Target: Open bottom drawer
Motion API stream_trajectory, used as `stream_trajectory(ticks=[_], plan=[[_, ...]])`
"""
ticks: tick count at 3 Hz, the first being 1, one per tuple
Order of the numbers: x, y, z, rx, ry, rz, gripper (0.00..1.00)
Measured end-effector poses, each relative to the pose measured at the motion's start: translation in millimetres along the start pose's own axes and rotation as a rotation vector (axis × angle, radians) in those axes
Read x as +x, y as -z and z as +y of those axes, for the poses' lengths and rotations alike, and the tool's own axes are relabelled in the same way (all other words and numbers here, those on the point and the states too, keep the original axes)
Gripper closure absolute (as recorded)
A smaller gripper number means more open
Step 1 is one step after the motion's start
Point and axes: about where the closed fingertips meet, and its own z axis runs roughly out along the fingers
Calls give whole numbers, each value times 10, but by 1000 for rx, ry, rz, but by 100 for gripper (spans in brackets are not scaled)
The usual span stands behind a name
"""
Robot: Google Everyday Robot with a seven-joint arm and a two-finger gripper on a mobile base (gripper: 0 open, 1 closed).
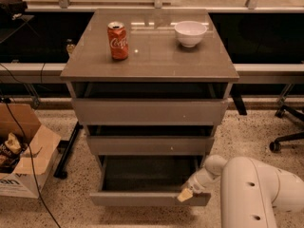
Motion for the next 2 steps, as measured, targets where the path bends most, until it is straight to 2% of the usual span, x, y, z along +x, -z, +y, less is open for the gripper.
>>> stream_trajectory(ticks=[1,2], plan=[[-6,-17,-8,3,-1,1,55],[-5,-18,-6,3,0,1,32]])
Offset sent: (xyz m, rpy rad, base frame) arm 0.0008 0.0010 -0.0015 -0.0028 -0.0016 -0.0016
